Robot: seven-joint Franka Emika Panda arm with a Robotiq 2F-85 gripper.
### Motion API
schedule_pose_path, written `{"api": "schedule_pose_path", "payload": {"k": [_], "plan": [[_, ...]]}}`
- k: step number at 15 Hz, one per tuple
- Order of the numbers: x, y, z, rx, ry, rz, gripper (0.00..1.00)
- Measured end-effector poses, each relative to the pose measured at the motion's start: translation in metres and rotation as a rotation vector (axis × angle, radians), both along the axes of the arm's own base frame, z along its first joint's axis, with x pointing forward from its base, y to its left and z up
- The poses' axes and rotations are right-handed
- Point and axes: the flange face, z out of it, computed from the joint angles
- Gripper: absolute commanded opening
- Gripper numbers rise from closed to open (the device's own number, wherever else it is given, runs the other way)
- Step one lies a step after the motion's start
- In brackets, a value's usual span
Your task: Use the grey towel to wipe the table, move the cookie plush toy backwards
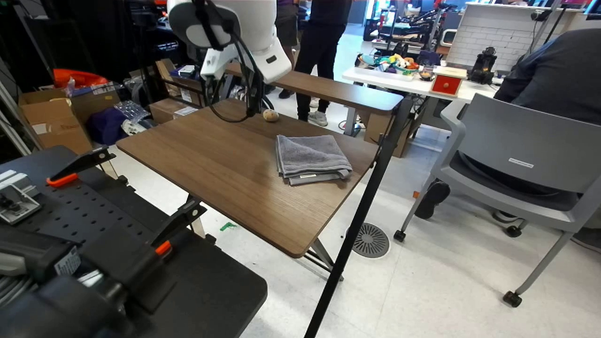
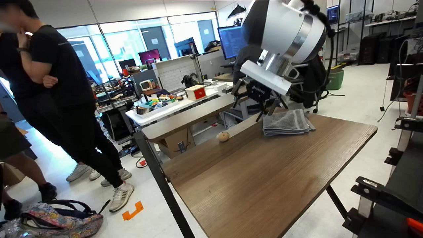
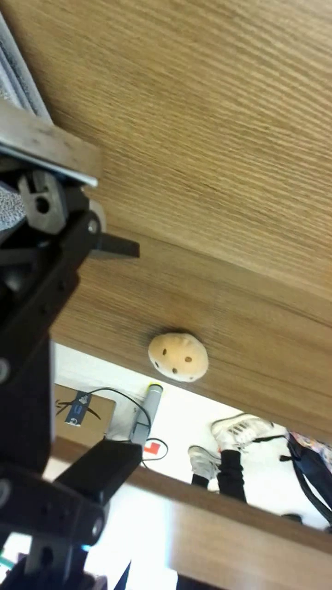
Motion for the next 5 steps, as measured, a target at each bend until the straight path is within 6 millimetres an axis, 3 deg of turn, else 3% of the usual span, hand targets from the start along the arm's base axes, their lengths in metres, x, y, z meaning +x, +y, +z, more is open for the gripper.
{"api": "schedule_pose_path", "payload": {"k": [2,5], "plan": [[-0.008,-0.012,0.027,0.073,0.009,0.027,1.00],[-0.017,-0.033,0.046,0.137,0.017,0.028,1.00]]}}
